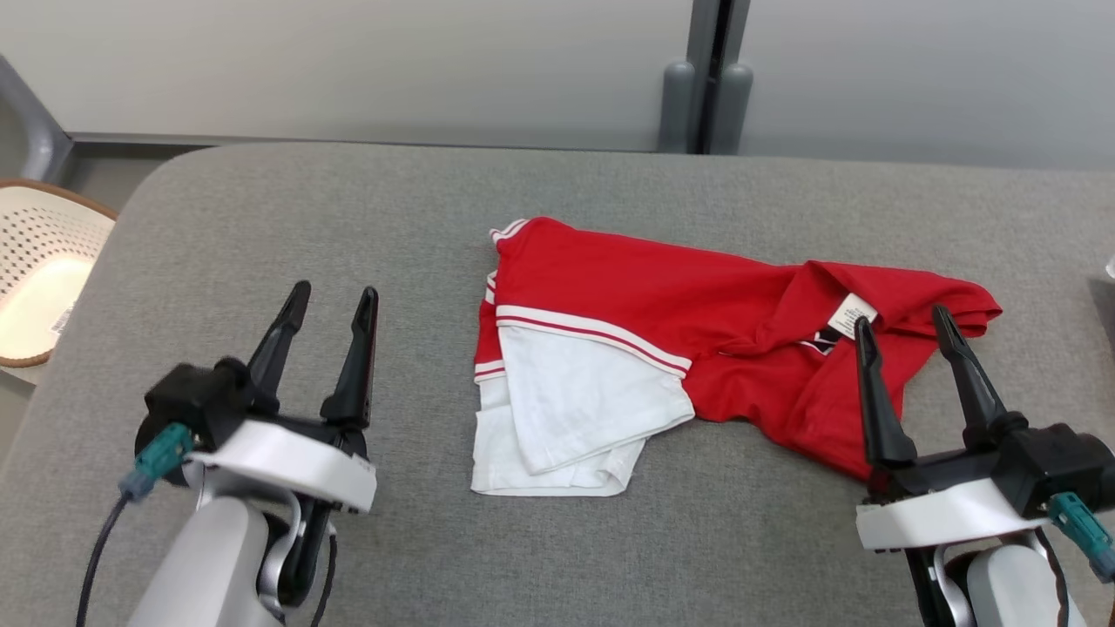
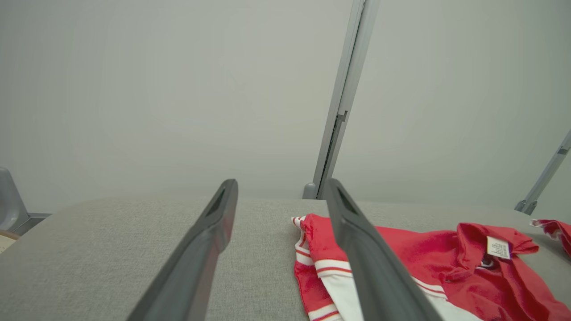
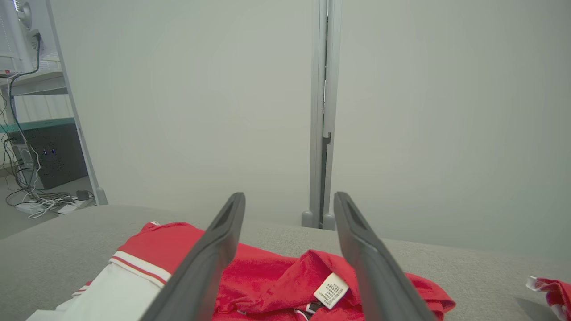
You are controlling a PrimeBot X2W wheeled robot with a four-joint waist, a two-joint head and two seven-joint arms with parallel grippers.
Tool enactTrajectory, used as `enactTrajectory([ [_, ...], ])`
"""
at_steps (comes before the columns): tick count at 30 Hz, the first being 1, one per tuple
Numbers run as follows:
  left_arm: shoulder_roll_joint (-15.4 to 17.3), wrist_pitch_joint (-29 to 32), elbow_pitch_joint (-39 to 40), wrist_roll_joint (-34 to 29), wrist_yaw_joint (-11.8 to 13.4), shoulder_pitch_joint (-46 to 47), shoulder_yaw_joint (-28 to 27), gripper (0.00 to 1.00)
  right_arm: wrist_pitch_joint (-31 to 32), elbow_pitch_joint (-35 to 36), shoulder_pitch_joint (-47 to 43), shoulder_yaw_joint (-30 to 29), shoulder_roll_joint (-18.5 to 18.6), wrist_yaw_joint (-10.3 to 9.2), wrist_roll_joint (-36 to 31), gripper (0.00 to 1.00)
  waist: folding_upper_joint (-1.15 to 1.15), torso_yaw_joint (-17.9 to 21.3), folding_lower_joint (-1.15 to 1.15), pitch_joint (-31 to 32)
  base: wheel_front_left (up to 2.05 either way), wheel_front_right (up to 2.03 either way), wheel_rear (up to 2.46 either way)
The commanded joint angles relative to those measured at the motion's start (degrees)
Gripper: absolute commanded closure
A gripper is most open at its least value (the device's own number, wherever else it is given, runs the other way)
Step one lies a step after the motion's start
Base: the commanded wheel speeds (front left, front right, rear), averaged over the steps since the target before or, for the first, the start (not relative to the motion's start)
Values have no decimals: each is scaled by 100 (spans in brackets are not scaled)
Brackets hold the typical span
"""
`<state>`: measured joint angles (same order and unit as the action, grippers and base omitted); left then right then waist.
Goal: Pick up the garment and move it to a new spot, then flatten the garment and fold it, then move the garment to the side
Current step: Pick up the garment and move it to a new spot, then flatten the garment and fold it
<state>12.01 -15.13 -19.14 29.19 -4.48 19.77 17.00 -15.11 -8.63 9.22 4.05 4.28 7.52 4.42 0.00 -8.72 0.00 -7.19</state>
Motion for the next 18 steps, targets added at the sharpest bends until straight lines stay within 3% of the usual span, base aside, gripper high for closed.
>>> enactTrajectory([
  [1,-67,2,106,-101,-37,-199,-118,0,-6,18,-121,-20,22,-7,40,0,0,-217,0,240,0,0,0],
  [6,-462,2,456,-399,-120,-899,-584,0,-5,13,-371,-50,-9,-7,106,0,0,-234,0,339,0,0,0],
  [12,-707,1,581,-653,-209,-1147,-860,0,-5,-7,-425,42,-41,-7,100,0,0,-196,0,320,0,0,0],
  [18,-821,2,506,-809,-281,-987,-920,0,1,-489,-251,634,12,-7,343,0,0,-254,0,153,0,0,0],
])
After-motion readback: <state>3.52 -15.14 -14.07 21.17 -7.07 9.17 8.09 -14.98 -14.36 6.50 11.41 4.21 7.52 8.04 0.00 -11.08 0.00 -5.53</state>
